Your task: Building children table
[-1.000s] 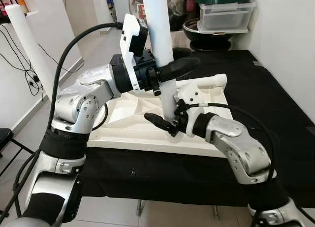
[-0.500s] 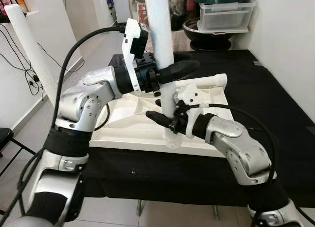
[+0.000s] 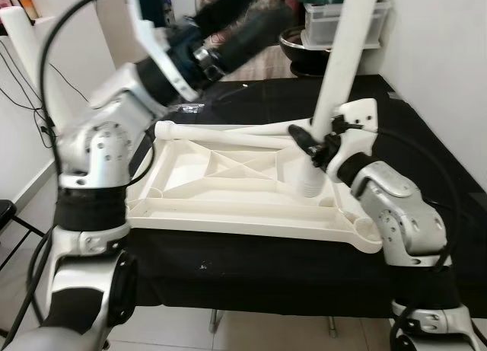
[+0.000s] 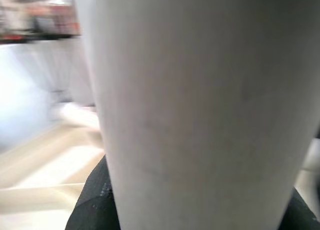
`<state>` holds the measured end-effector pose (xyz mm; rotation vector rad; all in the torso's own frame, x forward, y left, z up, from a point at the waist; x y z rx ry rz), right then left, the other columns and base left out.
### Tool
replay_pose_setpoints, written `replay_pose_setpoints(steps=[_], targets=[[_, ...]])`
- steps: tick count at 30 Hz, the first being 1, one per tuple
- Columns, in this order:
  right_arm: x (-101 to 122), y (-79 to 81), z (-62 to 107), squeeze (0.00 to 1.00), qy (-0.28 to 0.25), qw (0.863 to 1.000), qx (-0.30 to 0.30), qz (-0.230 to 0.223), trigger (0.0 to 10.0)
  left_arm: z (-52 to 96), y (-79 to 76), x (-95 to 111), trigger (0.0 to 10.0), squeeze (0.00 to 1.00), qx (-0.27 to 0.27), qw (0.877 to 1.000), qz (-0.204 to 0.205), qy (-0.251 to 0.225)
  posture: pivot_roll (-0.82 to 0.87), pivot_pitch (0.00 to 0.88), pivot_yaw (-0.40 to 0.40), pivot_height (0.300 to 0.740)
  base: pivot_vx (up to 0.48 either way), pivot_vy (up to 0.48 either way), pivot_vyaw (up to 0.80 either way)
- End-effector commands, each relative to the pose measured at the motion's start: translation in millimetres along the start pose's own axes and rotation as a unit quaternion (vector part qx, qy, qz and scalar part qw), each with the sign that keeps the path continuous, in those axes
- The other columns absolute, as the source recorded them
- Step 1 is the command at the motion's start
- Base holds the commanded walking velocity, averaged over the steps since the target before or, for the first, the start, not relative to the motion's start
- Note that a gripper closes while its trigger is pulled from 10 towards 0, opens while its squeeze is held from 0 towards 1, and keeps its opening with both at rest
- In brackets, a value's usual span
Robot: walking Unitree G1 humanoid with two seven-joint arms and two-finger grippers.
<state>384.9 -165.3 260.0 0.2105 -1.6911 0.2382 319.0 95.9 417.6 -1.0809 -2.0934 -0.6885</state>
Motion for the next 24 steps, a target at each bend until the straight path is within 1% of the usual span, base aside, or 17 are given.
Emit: replay_pose_setpoints(steps=[1, 2, 3, 4, 5, 6, 8, 9, 10, 11, 13, 14, 15, 17, 18, 20, 24], targets=[[-1.6, -11.5, 3.4, 0.00, -0.001, 1.000, -0.030, 0.000, 0.0, 12.3, 12.9, 4.8, 10.0, 1.00, 0.057, 0.998, -0.015, 0.003, -0.09, 0.076, 0.033, 0.740, 0.000, 0.000, 0.00], [-2.2, -13.6, 5.8, 0.00, 0.000, 0.999, -0.034, 0.000, 6.0, 25.1, 22.2, -8.5, 10.0, 1.00, 0.108, 0.994, -0.020, 0.025, -0.08, 0.093, 0.029, 0.740, 0.000, 0.000, 0.00], [-2.2, -11.3, 8.1, 0.00, -0.001, 1.000, -0.029, -0.005, 10.0, 45.4, 27.4, -34.8, 10.0, 0.03, 0.157, 0.985, -0.016, 0.066, -0.09, 0.106, 0.033, 0.740, 0.000, 0.000, 0.00], [-2.2, -11.3, 8.1, 0.00, -0.001, 1.000, -0.029, -0.005, 10.0, 45.4, 27.4, -34.8, 10.0, 0.03, 0.157, 0.985, -0.016, 0.066, -0.09, 0.106, 0.033, 0.740, 0.000, 0.000, 0.00], [-1.8, -7.1, 10.1, 0.00, -0.004, 1.000, -0.020, -0.012, 10.0, 66.9, 25.2, -62.0, 10.0, 0.00, 0.185, 0.976, -0.010, 0.111, -0.09, 0.110, 0.033, 0.740, 0.000, 0.000, 0.00], [-1.6, -2.9, 12.6, 0.00, -0.006, 1.000, -0.010, -0.017, 10.0, 90.8, 16.1, -88.4, 10.0, 0.00, 0.206, 0.967, 0.003, 0.151, -0.09, 0.119, 0.031, 0.740, 0.000, 0.000, 0.00], [-1.6, 1.4, 15.4, 0.00, -0.007, 1.000, 0.001, -0.020, 10.0, 116.1, 0.1, -114.0, 10.0, 0.00, 0.219, 0.956, 0.018, 0.192, -0.09, 0.128, 0.030, 0.740, 0.000, 0.000, 0.00], [-1.8, 2.2, 16.0, 0.00, -0.007, 1.000, 0.003, -0.020, 10.0, 122.4, -4.2, -119.9, 10.0, 0.00, 0.224, 0.953, 0.021, 0.203, -0.09, 0.128, 0.030, 0.740, 0.000, 0.000, 0.00], [-1.8, 2.2, 16.0, 0.00, -0.007, 1.000, 0.003, -0.020, 10.0, 122.4, -4.2, -119.9, 10.0, 0.00, 0.224, 0.953, 0.021, 0.203, -0.09, 0.128, 0.030, 0.740, 0.000, 0.000, 0.00], [-2.5, 7.1, 17.3, 0.00, -0.007, 1.000, 0.016, -0.026, 10.0, 132.7, -15.0, -131.1, 10.0, 0.00, 0.228, 0.948, 0.037, 0.220, -0.09, 0.135, 0.029, 0.740, 0.000, -0.480, 0.00], [-2.5, 7.1, 17.3, 0.00, -0.007, 1.000, 0.016, -0.026, 10.0, 132.7, -15.0, -131.1, 10.0, 0.00, 0.228, 0.948, 0.037, 0.220, -0.09, 0.135, 0.029, 0.740, 0.000, -0.480, 0.00], [-2.5, 16.8, 19.2, 0.00, -0.008, 0.999, 0.045, -0.030, 10.0, 141.2, -28.2, -141.1, 10.0, 0.00, 0.228, 0.942, 0.055, 0.239, -0.09, 0.137, 0.030, 0.740, 0.000, -0.480, 0.00], [-2.5, 16.8, 19.2, 0.00, -0.008, 0.999, 0.045, -0.030, 10.0, 141.2, -28.2, -141.1, 10.0, 0.00, 0.228, 0.942, 0.055, 0.239, -0.09, 0.137, 0.030, 0.740, 0.000, -0.480, 0.00], [-2.0, 37.3, 24.3, 0.00, -0.010, 0.994, 0.105, -0.029, 10.0, 155.4, -55.9, -162.6, 10.0, 0.00, 0.224, 0.928, 0.088, 0.285, -0.08, 0.141, 0.029, 0.740, 0.000, -0.240, 0.00], [-2.0, 42.8, 26.3, 0.00, -0.010, 0.992, 0.125, -0.025, 10.0, 161.0, -70.3, -173.8, 10.0, 0.00, 0.201, 0.921, 0.073, 0.326, -0.08, 0.142, 0.027, 0.740, 0.000, 0.000, 0.00], [-2.1, 45.8, 28.5, 0.00, -0.010, 0.990, 0.139, -0.022, 10.0, 168.5, -86.7, -184.3, 10.0, 0.00, 0.171, 0.912, 0.051, 0.368, -0.08, 0.145, 0.027, 0.740, 0.000, 0.000, 0.00], [-2.5, 43.8, 32.7, 0.00, -0.006, 0.988, 0.155, -0.017, 10.0, 174.1, -98.7, -183.3, 10.0, 0.00, 0.161, 0.914, 0.052, 0.367, -0.08, 0.154, 0.027, 0.740, 0.000, 0.000, 0.00]])
Point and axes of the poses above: a point about 5 cm out from each wrist's last joint towards the gripper, its own z axis pointing back from the gripper into the wrist, its own x axis along the axis of the wrist's last joint, y = z × x, the point moved 5 cm from there along -z, pointing out of the wrist towards the gripper, and after that the axes turned 2 degrees about -z, right-handed, at the moved point
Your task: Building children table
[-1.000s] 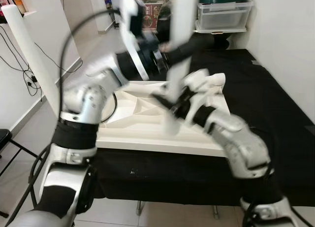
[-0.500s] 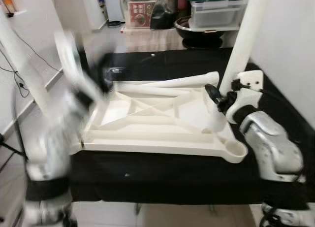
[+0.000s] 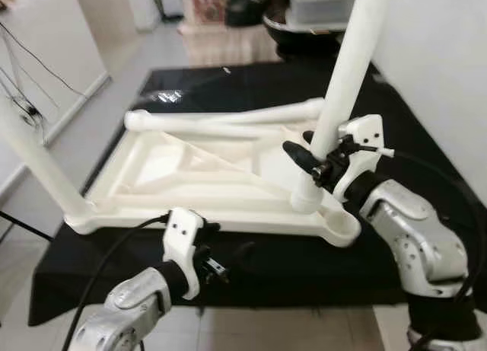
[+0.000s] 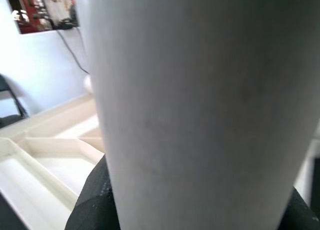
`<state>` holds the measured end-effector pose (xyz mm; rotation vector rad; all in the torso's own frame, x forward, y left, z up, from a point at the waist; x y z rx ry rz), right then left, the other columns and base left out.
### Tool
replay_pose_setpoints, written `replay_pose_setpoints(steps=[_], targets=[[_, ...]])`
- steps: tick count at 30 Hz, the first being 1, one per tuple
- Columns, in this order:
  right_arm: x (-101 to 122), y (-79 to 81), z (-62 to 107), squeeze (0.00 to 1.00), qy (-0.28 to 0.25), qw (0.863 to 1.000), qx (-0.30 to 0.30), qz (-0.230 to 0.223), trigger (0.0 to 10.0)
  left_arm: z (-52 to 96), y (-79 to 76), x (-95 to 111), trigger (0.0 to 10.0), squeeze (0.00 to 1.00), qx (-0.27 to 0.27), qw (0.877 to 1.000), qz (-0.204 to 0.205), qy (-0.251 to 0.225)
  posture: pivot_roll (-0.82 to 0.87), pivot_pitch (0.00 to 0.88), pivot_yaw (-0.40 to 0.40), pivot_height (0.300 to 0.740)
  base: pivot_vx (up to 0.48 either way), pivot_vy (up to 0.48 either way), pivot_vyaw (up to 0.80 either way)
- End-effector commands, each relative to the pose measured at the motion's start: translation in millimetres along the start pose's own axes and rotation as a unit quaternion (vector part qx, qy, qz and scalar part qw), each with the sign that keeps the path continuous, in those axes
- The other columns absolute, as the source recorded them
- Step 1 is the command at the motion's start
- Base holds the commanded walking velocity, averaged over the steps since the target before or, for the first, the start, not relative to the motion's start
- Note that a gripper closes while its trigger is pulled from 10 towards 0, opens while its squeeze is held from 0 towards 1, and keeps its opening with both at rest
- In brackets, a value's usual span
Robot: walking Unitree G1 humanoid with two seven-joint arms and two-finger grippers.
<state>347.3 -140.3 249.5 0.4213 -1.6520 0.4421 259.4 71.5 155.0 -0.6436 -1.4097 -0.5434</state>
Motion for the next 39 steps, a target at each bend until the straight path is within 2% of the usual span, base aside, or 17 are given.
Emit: replay_pose_setpoints(steps=[1, 4, 10, 13, 16, 25, 31, 32, 39], targets=[[2.5, 9.7, 2.0, 0.00, -0.005, 0.999, 0.033, -0.004, 10.0, 7.4, 3.2, 0.6, 10.0, 0.00, 0.014, 1.000, -0.011, -0.003, -0.08, 0.162, 0.027, 0.740, 0.000, 0.000, 0.00], [1.9, 11.8, 5.3, 0.00, -0.001, 0.999, 0.045, -0.002, 10.0, 11.3, 2.3, 2.1, 10.0, 0.00, 0.019, 1.000, -0.006, -0.008, -0.08, 0.170, 0.027, 0.740, 0.000, 0.000, 0.00], [-3.6, 20.9, 10.6, 0.00, 0.010, 0.997, 0.072, -0.003, 10.0, 17.6, -9.2, -1.2, 10.0, 0.00, 0.011, 1.000, -0.019, 0.002, -0.08, 0.191, 0.025, 0.740, 0.000, -0.464, 0.00], [-8.4, 26.9, 9.6, 0.00, 0.011, 0.997, 0.081, -0.011, 10.0, 19.9, -4.7, -1.2, 10.0, 0.00, 0.047, 0.999, -0.023, -0.001, -0.07, 0.202, 0.021, 0.740, 0.000, -0.160, 0.00], [-8.3, 29.7, 7.0, 0.00, 0.008, 0.996, 0.088, -0.018, 10.0, 22.0, -3.5, -3.0, 10.0, 0.00, 0.057, 0.998, -0.039, 0.005, -0.06, 0.204, 0.020, 0.740, 0.000, 0.000, 0.00], [1.0, 43.6, 1.5, 0.00, -0.018, 0.990, 0.133, -0.033, 10.0, 27.0, -9.0, -5.9, 10.0, 0.00, 0.054, 0.997, -0.051, 0.013, -0.05, 0.203, 0.025, 0.740, 0.000, 0.000, 0.00], [7.5, 47.1, -2.1, 0.00, -0.037, 0.988, 0.144, -0.036, 10.0, 28.5, -9.7, -5.3, 10.0, 0.00, 0.061, 0.996, -0.063, 0.014, -0.04, 0.209, 0.027, 0.740, 0.000, 0.000, 0.00], [10.4, 48.6, -3.7, 0.00, -0.045, 0.987, 0.148, -0.039, 10.0, 28.6, -11.2, -9.3, 10.0, 0.00, 0.056, 0.994, -0.084, 0.033, -0.04, 0.209, 0.027, 0.740, 0.000, 0.000, 0.00], [20.1, 51.7, -9.0, 0.00, -0.069, 0.983, 0.162, -0.043, 10.0, 31.7, -7.1, -3.0, 10.0, 0.00, 0.078, 0.993, -0.085, 0.016, -0.03, 0.220, 0.027, 0.740, 0.000, 0.268, 0.00]])
Point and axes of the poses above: a point about 5 cm out from each wrist's last joint towards the gripper, its own z axis pointing back from the gripper into the wrist, its own x axis along the axis of the wrist's last joint, y = z × x, the point moved 5 cm from there along -z, pointing out of the wrist towards the gripper, and after that the axes turned 2 degrees about -z, right-handed, at the moved point
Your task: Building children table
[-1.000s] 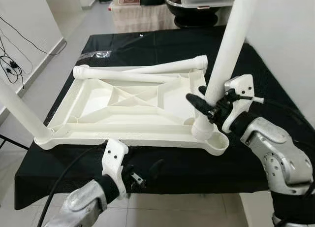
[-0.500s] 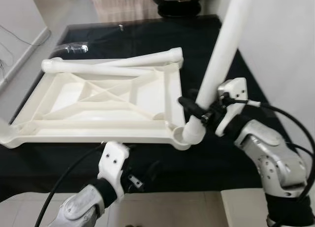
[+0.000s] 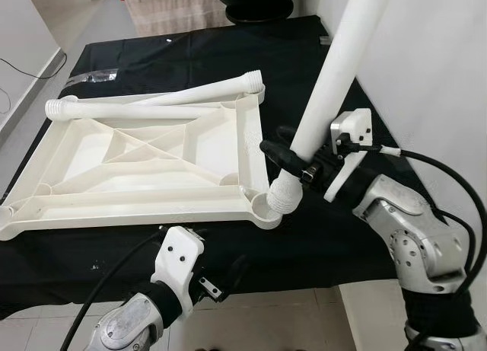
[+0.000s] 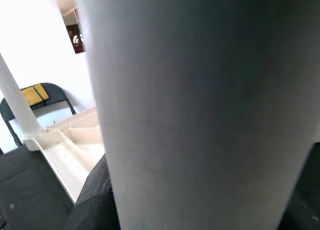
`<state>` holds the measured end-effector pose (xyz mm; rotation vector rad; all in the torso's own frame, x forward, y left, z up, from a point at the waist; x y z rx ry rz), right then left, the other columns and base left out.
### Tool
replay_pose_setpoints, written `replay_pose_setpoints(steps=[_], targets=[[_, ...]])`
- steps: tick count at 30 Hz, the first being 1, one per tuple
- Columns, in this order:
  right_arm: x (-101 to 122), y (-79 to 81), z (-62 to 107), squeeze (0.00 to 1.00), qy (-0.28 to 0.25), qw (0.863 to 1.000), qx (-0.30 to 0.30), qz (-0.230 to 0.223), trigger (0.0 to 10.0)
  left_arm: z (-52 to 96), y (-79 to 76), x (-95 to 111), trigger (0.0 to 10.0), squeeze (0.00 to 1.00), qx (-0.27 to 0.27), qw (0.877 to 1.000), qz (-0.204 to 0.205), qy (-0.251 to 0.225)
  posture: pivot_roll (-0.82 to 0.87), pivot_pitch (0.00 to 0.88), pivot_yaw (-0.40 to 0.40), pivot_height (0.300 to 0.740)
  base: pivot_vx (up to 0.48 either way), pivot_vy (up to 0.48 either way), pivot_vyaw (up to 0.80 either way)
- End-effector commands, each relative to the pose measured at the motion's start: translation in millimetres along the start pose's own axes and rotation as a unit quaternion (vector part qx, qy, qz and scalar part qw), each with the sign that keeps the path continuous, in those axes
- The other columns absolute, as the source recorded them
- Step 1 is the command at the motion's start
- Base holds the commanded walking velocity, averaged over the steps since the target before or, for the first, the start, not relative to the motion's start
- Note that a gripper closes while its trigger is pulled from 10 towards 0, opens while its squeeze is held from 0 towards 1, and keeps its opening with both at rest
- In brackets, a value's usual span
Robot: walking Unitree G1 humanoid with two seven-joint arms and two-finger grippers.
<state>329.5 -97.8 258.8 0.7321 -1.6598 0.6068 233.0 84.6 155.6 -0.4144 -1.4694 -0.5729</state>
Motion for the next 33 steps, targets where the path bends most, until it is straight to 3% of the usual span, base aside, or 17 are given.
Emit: replay_pose_setpoints(steps=[1, 6, 12, 21, 24, 33], targets=[[10.9, 7.6, -4.7, 0.00, -0.028, 0.999, 0.029, 0.003, 10.0, 4.8, 0.8, -1.7, 10.0, 0.00, 0.007, 1.000, -0.010, 0.004, -0.03, 0.220, 0.027, 0.740, 0.000, 0.000, 0.00], [17.0, 13.8, -3.1, 0.00, -0.045, 0.996, 0.074, 0.016, 10.0, 18.0, -14.9, -3.0, 10.0, 0.00, -0.038, 0.999, 0.002, 0.001, -0.03, 0.225, 0.029, 0.740, 0.000, 0.000, 0.00], [5.9, 25.2, 6.2, 0.00, -0.018, 0.987, 0.157, 0.035, 10.0, 17.8, -20.7, -2.7, 10.0, 0.00, -0.058, 0.998, 0.007, 0.002, -0.02, 0.232, 0.037, 0.740, 0.000, 0.000, 0.00], [-9.7, 9.1, 3.9, 0.00, 0.020, 0.983, 0.168, 0.077, 10.0, 16.9, -28.8, 2.0, 10.0, 0.00, -0.091, 0.996, -0.002, -0.012, 0.00, 0.244, 0.039, 0.740, 0.000, 0.000, 0.00], [-10.2, -1.1, -4.2, 0.00, 0.021, 0.982, 0.166, 0.087, 10.0, 17.7, -29.2, 2.9, 10.0, 0.00, -0.090, 0.995, 0.023, -0.024, 0.01, 0.254, 0.039, 0.740, 0.000, 0.000, 0.00], [-14.6, 9.0, -9.3, 0.00, 0.046, 0.967, 0.235, 0.089, 10.0, 20.3, -33.7, 5.6, 10.0, 0.00, -0.106, 0.993, 0.032, -0.036, 0.01, 0.272, 0.036, 0.740, 0.000, 0.000, 0.00]])
Point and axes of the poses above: a point about 5 cm out from each wrist's last joint towards the gripper, its own z axis pointing back from the gripper into the wrist, its own x axis along the axis of the wrist's last joint, y = z × x, the point moved 5 cm from there along -z, pointing out of the wrist towards the gripper, and after that the axes turned 2 degrees about -z, right-handed, at the moved point
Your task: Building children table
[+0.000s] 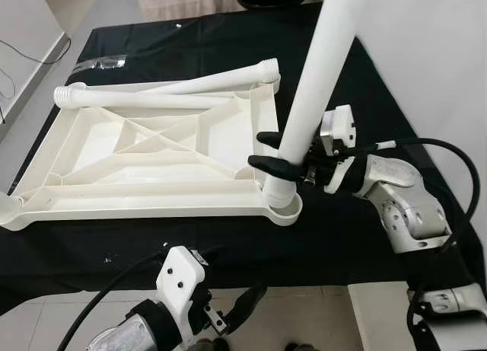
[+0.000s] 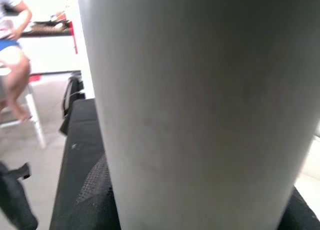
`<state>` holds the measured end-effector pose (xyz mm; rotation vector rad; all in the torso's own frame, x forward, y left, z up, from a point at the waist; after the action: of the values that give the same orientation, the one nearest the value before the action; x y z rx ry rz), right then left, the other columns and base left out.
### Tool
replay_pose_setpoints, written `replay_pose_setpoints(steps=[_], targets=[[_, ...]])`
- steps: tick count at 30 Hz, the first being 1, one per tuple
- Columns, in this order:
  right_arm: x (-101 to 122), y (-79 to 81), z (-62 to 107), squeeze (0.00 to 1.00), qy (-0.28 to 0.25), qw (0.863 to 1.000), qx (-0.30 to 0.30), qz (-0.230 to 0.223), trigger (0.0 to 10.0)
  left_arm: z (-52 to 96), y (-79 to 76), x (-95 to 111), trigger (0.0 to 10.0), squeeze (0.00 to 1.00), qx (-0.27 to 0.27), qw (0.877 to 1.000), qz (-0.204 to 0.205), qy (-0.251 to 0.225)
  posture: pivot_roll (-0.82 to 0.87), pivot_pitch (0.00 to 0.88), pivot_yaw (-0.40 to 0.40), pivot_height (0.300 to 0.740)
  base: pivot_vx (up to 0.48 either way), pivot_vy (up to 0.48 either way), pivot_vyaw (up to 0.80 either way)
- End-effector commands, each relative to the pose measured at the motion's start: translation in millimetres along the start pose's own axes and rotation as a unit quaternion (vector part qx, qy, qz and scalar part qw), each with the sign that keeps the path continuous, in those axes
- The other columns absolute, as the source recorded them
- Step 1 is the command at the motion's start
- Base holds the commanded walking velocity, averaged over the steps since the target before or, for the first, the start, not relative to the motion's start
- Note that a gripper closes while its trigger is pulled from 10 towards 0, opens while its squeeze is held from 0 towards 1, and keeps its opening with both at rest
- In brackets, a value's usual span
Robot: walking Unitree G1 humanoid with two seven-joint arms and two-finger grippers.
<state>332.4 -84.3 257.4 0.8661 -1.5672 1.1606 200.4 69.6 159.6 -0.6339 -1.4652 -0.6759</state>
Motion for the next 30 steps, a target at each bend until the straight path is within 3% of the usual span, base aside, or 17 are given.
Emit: replay_pose_setpoints(steps=[1, 7, 14, 22, 30], targets=[[-10.7, 7.4, -0.9, 0.00, 0.019, 0.999, 0.028, -0.013, 10.0, 2.2, -3.6, 0.5, 10.0, 0.00, -0.006, 1.000, 0.006, -0.004, 0.01, 0.273, 0.036, 0.740, 0.000, 0.000, 0.00], [-12.9, 18.3, 1.2, 0.00, 0.044, 0.994, 0.098, -0.017, 10.0, 3.0, -4.1, 1.3, 10.0, 0.00, -0.004, 1.000, 0.005, -0.010, 0.01, 0.281, 0.031, 0.740, 0.000, 0.000, 0.00], [-10.8, 8.2, 4.2, 0.00, 0.058, 0.991, 0.121, -0.020, 10.0, 4.2, -3.8, 2.7, 10.0, 0.00, 0.000, 1.000, 0.005, -0.018, 0.01, 0.289, 0.027, 0.740, 0.000, 0.000, 0.00], [-0.5, 5.3, -2.5, 0.00, 0.023, 0.988, 0.140, -0.067, 10.0, 4.9, -5.7, 3.1, 10.0, 0.00, -0.004, 1.000, 0.006, -0.020, 0.01, 0.294, 0.024, 0.740, 0.000, 0.000, 0.00], [-0.5, 6.8, -3.3, 0.00, 0.014, 0.984, 0.162, -0.076, 10.0, 6.4, -8.1, 3.4, 10.0, 0.00, -0.007, 1.000, 0.007, -0.021, 0.01, 0.295, 0.021, 0.740, 0.000, 0.000, 0.00]])
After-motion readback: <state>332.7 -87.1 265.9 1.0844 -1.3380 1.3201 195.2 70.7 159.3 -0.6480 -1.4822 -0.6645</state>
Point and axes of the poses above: a point about 5 cm out from each wrist's last joint towards the gripper, its own z axis pointing back from the gripper into the wrist, its own x axis along the axis of the wrist's last joint, y = z × x, the point moved 5 cm from there along -z, pointing out of the wrist towards the gripper, and after that the axes turned 2 degrees about -z, right-handed, at the moved point
